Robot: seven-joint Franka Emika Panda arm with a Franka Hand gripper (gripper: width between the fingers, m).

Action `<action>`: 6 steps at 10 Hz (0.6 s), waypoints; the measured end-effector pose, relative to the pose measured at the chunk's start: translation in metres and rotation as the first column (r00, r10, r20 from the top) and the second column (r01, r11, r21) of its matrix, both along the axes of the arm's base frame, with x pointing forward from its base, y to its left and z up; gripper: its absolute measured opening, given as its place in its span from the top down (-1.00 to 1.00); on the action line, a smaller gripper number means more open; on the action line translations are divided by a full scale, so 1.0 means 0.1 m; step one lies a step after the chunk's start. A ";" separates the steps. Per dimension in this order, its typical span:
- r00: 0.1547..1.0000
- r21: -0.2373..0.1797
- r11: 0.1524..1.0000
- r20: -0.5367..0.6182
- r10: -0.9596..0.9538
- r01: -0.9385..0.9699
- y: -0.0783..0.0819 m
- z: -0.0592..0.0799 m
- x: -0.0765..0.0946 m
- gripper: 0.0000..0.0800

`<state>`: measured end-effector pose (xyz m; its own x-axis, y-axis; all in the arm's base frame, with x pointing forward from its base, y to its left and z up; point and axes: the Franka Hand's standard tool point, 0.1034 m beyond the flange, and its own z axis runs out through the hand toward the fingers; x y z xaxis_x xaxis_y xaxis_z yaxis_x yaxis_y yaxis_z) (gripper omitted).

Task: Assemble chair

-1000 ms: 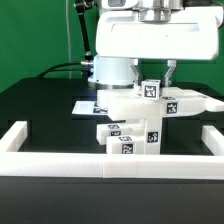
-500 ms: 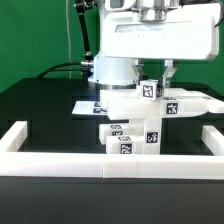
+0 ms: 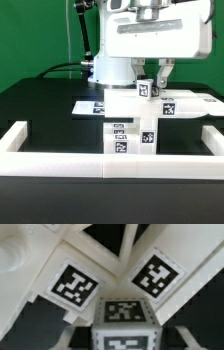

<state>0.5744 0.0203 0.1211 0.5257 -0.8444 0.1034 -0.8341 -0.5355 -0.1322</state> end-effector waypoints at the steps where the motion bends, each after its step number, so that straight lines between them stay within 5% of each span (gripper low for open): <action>1: 0.993 0.026 0.993 0.000 -0.115 0.115 0.00 0.00 0.00 0.29; 5: 0.981 0.047 0.980 0.001 -0.195 0.195 -0.02 0.00 0.00 0.14; 6: 0.992 0.018 0.992 -0.001 -0.125 0.125 0.02 0.00 0.00 -0.32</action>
Offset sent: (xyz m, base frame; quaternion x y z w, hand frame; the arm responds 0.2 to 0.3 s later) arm 0.0000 0.0000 0.0000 0.0000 0.0000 0.1197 0.9928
